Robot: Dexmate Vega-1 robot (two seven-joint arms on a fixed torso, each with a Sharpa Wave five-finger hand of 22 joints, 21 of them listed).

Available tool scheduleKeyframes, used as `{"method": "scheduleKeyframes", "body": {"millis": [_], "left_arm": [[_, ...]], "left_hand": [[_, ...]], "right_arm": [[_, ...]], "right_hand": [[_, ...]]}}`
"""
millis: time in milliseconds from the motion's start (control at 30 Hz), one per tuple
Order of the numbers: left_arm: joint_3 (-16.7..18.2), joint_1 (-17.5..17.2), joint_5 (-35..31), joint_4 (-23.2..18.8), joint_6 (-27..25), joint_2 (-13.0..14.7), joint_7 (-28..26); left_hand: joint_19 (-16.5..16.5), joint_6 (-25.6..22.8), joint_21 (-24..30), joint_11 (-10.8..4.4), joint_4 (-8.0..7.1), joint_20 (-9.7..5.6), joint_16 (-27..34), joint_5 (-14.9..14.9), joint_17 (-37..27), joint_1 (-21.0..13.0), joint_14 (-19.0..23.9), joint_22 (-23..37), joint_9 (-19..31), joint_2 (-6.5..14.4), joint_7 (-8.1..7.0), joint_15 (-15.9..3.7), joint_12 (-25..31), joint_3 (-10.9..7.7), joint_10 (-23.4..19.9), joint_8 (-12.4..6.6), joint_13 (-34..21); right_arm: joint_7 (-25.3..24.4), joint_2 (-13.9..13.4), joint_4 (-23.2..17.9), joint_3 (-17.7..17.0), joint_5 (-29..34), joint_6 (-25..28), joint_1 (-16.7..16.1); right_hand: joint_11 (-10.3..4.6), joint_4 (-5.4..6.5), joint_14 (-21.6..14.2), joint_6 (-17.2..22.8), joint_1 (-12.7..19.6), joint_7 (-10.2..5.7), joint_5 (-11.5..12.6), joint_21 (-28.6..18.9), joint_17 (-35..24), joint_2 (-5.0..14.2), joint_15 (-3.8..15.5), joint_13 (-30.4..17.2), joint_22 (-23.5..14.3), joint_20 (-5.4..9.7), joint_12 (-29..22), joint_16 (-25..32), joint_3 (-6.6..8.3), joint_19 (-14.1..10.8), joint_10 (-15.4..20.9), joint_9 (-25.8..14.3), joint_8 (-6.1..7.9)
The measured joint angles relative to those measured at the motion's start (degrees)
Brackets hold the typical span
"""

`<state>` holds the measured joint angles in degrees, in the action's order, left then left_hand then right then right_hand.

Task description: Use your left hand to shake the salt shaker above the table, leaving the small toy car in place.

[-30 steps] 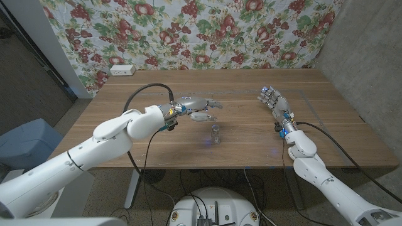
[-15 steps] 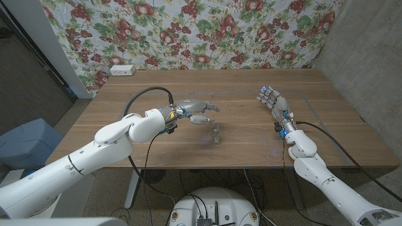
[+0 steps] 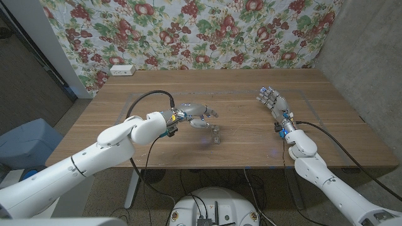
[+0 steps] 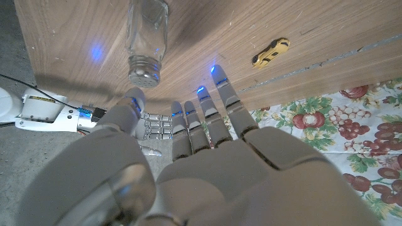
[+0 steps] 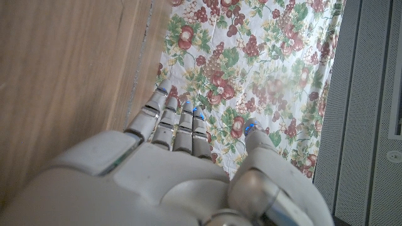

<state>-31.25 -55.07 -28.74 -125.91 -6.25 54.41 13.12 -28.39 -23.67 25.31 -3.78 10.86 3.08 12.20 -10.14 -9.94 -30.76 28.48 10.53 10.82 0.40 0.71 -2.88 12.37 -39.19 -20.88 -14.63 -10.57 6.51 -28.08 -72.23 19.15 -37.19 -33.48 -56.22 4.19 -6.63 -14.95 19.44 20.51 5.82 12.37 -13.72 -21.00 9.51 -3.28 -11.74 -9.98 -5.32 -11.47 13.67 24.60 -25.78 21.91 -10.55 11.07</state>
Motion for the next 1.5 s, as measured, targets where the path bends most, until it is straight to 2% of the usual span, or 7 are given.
{"method": "scheduleKeyframes", "body": {"millis": [500,633,867,1067,1200,1333,1500], "left_arm": [[-2.27,1.1,-0.33,2.02,-0.45,-1.48,0.06],[-2.81,1.4,-0.35,2.77,-0.44,-1.96,-0.08],[-3.61,1.81,-0.26,3.87,-0.25,-2.53,-0.43],[-4.36,2.26,-0.08,4.89,-0.05,-3.02,-0.3],[-4.71,2.43,-0.02,5.57,0.52,-3.4,-0.73],[-4.85,2.42,-0.04,6.09,1.24,-3.75,-2.2],[-4.93,2.24,-0.07,6.38,1.41,-3.96,-2.6]], "left_hand": [[-1.64,-1.19,0.55,0.41,-0.01,-0.43,0.0,0.0,-0.08,-3.48,1.35,0.0,-0.01,1.26,-0.04,0.08,0.0,0.46,-1.64,0.0,0.01],[-2.49,-1.65,0.77,0.02,-0.13,-0.83,0.0,0.01,-0.07,-4.37,2.03,0.0,-0.01,1.19,-0.42,0.01,0.0,0.82,-2.07,0.0,0.01],[-3.38,-2.04,1.2,0.0,-0.25,-1.34,0.4,0.07,-0.07,-6.51,3.08,0.13,0.23,1.86,0.0,0.02,0.0,1.18,-3.28,0.0,0.01],[-3.7,-2.35,1.2,0.01,-0.22,-1.04,0.4,0.04,-0.35,-8.7,3.08,0.28,0.26,3.12,0.31,0.02,-0.38,1.17,-3.27,0.12,0.01],[-1.63,-0.2,0.71,0.27,-0.47,-0.57,-0.72,0.01,-0.34,-9.02,0.62,0.28,0.26,3.44,-0.33,0.11,-1.73,3.35,0.0,1.83,0.02],[-1.31,1.59,0.51,0.1,-0.56,-0.32,-0.84,0.01,-0.34,-9.64,-0.26,0.28,0.26,2.74,-1.29,0.43,-2.01,4.88,1.83,2.71,0.02],[-1.31,3.53,0.51,0.72,-0.65,-0.32,-1.33,0.01,-0.34,-9.67,-0.96,0.27,0.26,2.16,-2.45,1.12,-2.01,5.68,3.21,3.39,0.02]], "right_arm": [[0.75,-0.17,0.65,-0.1,-0.52,0.2,0.23],[1.07,-0.18,1.04,-0.13,-0.68,0.23,0.48],[1.36,-0.21,1.35,-0.16,-0.78,0.36,0.78],[1.52,-0.33,1.37,-0.22,-0.87,0.52,0.92],[1.56,-0.4,1.37,-0.28,-1.01,0.63,0.92],[1.61,-0.45,1.32,-0.32,-1.11,0.69,0.92],[1.67,-0.54,1.1,-0.37,-1.14,0.69,0.76]], "right_hand": [[0.0,0.0,0.0,0.0,-0.45,0.0,0.0,0.0,-0.01,-0.45,0.0,0.0,0.0,0.0,0.0,0.0,0.0,0.0,-0.01,0.01,0.0],[0.0,0.0,0.0,-0.01,-0.45,0.0,0.0,0.0,-0.01,-0.45,0.0,0.0,0.0,0.0,0.0,0.0,0.0,0.0,-0.01,0.01,0.0],[0.0,0.0,0.0,-0.01,-0.45,0.0,0.0,0.42,-0.01,-0.45,0.0,0.0,0.0,0.0,0.0,0.0,0.0,0.0,-0.01,0.01,0.0],[0.0,0.0,0.0,-0.01,-0.46,0.0,0.0,0.42,-0.01,-0.44,0.0,0.0,0.0,0.0,0.0,0.0,0.0,0.0,-0.01,0.01,0.0],[0.32,0.0,0.0,-0.01,-0.67,-0.01,0.0,0.42,-0.01,-0.22,0.0,0.0,0.0,-0.23,0.0,0.0,0.0,-0.23,0.31,0.01,0.0],[0.32,0.0,-0.31,-0.01,-0.67,-0.01,0.0,0.42,-0.01,-0.22,-0.31,0.0,0.0,-0.32,0.0,0.0,0.0,-0.32,0.31,0.01,0.0],[0.32,0.0,-0.32,-0.01,-0.67,0.0,0.0,0.42,-0.01,-0.22,-0.31,0.0,0.0,-0.32,0.0,0.0,0.0,-0.32,0.3,0.02,0.0]]}}
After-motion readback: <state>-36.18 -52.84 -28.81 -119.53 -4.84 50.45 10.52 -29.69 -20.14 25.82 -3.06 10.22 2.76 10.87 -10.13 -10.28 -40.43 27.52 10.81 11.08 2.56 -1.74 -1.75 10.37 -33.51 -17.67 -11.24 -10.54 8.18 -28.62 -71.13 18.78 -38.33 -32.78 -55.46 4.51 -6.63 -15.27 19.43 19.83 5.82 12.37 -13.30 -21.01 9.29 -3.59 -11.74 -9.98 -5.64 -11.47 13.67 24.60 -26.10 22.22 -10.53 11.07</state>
